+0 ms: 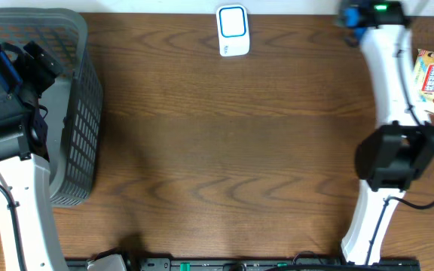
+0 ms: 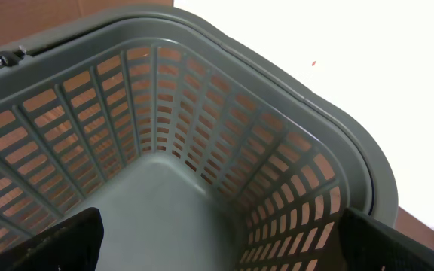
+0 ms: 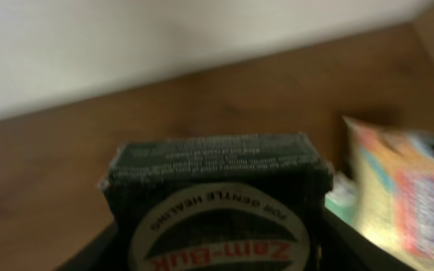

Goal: Scan the item barcode
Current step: 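Carry the tin right and release it beside the snack bag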

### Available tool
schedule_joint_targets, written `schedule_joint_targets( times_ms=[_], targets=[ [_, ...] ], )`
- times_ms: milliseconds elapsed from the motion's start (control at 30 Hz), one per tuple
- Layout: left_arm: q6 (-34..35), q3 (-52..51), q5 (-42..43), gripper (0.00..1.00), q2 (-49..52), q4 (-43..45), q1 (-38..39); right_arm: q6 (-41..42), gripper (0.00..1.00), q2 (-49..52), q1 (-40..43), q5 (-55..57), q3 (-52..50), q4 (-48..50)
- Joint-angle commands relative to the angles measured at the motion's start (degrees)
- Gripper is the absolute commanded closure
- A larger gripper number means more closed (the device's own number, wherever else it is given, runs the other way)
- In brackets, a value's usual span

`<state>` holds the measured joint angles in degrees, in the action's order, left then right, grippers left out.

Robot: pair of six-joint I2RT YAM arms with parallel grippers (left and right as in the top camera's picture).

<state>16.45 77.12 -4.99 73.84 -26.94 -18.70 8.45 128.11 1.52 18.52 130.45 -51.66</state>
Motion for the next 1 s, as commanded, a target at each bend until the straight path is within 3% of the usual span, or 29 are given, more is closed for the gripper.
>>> schedule_joint_targets(
  times_ms=[0, 333, 833, 967],
  targets=[
    [-0.57, 0.90, -0.13, 0.02, 0.26, -0.02, -0.26, 0.50, 0.49, 0.83, 4.15, 0.39, -0.17, -5.53],
    [-0.57, 0.90, -0.15, 0.02, 0.26, -0.02, -0.26, 0.50, 0.42, 2.89, 13.46, -8.44, -1.01, -9.90],
    [-0.57, 0.90, -0.15, 0.02, 0.26, -0.02, -0.26, 0.50, 0.27, 2.95, 14.16, -10.29, -10.71, -7.96],
    [-0.57, 0.90, -0.15, 0.02, 0.26, -0.02, -0.26, 0.52, 0.10, 2.01, 14.16, -10.36, -10.03, -9.57]
  ],
)
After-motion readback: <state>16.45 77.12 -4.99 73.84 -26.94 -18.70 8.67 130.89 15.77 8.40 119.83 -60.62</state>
